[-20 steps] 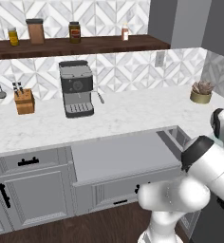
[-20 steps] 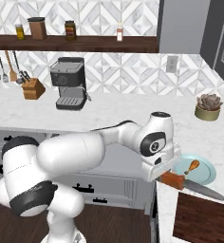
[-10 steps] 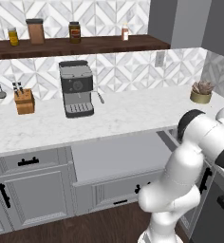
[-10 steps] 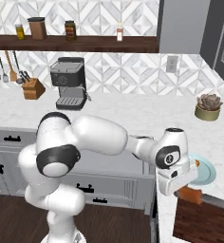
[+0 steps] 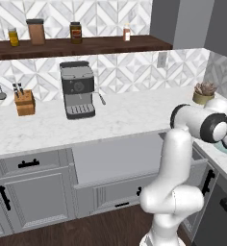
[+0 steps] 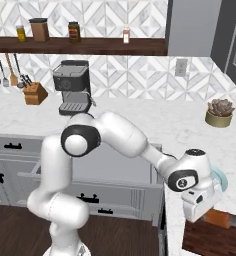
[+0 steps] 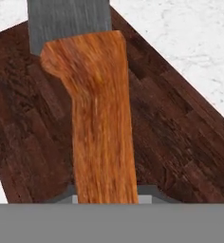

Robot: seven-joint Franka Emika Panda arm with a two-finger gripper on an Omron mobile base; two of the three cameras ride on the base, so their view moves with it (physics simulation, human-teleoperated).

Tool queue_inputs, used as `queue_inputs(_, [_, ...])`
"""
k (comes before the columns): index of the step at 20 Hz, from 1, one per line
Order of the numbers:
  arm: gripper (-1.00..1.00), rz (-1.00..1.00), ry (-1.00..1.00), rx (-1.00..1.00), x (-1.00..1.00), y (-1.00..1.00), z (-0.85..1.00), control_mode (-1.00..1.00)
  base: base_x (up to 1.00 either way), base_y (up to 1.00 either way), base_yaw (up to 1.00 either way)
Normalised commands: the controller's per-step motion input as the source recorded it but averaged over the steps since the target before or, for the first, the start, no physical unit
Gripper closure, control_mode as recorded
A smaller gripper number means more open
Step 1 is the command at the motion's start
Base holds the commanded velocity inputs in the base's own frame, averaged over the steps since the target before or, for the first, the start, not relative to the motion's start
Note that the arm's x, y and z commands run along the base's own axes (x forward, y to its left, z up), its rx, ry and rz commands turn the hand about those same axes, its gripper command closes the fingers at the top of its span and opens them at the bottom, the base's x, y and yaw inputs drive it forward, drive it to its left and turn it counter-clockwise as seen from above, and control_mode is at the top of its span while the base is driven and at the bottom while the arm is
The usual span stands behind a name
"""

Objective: Pick up the knife from the drawer and place it on the cutting board. Then place the meat from the plate to the cutting board.

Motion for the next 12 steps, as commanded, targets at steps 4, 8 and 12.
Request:
queue_inputs(4, [-1.00,0.04,0.00,0.02,-0.06,-0.41,-0.16,-1.00,0.00,0.00,0.00])
queue_inputs(8, [-1.00,0.04,0.00,0.01,-0.21,-0.05,0.07,-1.00,0.00,0.00,0.00])
queue_inputs(12, [-1.00,0.02,0.00,-0.01,-0.34,0.28,0.05,-1.00,0.00,0.00,0.00])
